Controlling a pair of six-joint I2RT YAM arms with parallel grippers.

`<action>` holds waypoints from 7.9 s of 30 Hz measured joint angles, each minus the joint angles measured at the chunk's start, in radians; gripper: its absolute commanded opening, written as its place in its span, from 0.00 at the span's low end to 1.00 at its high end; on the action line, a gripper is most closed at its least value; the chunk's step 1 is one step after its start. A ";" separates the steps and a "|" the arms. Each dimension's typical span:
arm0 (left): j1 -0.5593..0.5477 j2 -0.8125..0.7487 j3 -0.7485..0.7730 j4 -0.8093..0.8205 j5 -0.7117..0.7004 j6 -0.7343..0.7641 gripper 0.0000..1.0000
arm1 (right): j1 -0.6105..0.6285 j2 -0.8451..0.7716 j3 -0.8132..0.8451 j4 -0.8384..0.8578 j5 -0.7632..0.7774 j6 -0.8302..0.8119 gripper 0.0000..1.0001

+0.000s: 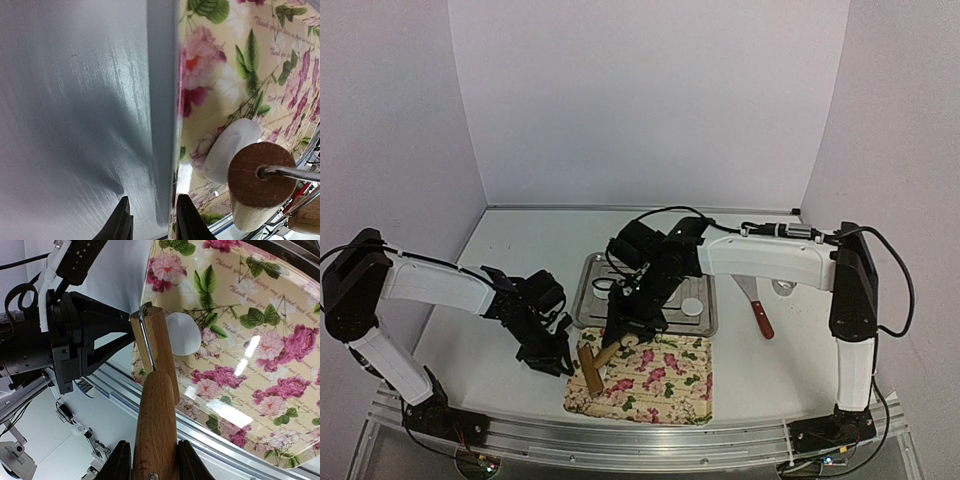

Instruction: Roll out the dumpling wrappers from the dough

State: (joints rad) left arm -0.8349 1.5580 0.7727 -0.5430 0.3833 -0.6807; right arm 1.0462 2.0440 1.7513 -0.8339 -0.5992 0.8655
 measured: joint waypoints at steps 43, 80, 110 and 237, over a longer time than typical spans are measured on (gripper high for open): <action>-0.004 0.080 0.060 -0.015 -0.036 0.075 0.00 | -0.024 0.184 0.314 -0.386 0.203 -0.020 0.00; -0.009 0.226 0.271 -0.041 -0.153 0.243 0.59 | -0.043 -0.096 0.113 -0.442 0.353 -0.092 0.00; -0.009 -0.005 0.042 -0.009 -0.107 0.078 0.41 | -0.010 0.161 0.300 -0.255 0.137 -0.176 0.00; -0.013 0.135 0.123 0.003 -0.104 0.158 0.00 | -0.143 0.160 0.205 -0.262 0.184 -0.106 0.00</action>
State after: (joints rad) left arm -0.8482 1.6928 0.8954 -0.5400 0.2790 -0.5228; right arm 0.9035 2.2036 1.9567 -1.0955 -0.4151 0.7600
